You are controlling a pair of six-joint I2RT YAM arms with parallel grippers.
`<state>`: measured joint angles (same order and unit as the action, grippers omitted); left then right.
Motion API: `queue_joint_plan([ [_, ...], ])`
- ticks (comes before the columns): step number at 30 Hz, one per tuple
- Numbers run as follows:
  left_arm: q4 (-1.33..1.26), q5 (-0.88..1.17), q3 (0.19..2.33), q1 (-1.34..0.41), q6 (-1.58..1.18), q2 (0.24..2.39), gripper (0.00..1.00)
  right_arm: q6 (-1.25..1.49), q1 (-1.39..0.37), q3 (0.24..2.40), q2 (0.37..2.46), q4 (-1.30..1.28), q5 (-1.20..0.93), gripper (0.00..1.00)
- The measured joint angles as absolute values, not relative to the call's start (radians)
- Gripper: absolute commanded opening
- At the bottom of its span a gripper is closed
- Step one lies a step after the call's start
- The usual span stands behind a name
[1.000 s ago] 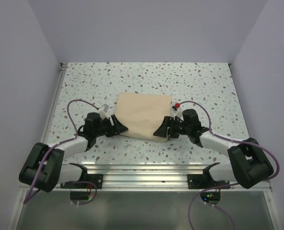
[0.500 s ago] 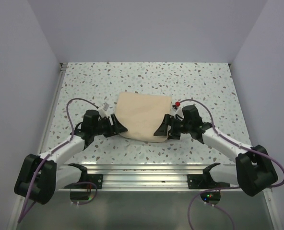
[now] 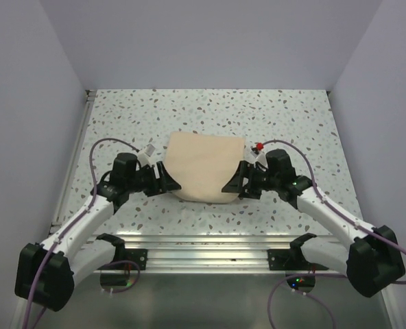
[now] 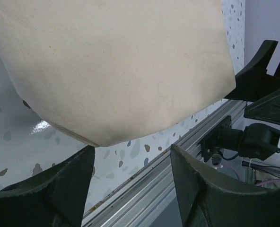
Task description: Prepare the surgical pack
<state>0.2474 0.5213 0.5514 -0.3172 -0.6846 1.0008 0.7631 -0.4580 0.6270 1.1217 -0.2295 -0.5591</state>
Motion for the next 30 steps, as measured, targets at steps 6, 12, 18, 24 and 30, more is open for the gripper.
queue_joint_plan([
  [6,0.302,0.553,0.563,-0.317,-0.686,0.935,0.69,0.769,-0.458,0.640,1.055,-0.264,-0.559,0.80],
  [12,0.365,0.546,0.604,-0.318,-0.673,0.913,0.69,0.769,-0.458,0.641,1.051,-0.302,-0.559,0.80],
  [18,0.366,0.518,0.658,-0.317,-0.630,0.995,0.69,0.751,-0.458,0.637,1.056,-0.313,-0.522,0.82],
  [24,0.366,0.385,0.840,-0.317,-0.553,1.203,0.70,0.717,-0.459,0.623,1.066,-0.339,-0.378,0.71],
  [30,0.285,0.269,1.034,-0.318,-0.475,1.335,0.71,0.686,-0.459,0.638,1.118,-0.356,-0.240,0.51],
])
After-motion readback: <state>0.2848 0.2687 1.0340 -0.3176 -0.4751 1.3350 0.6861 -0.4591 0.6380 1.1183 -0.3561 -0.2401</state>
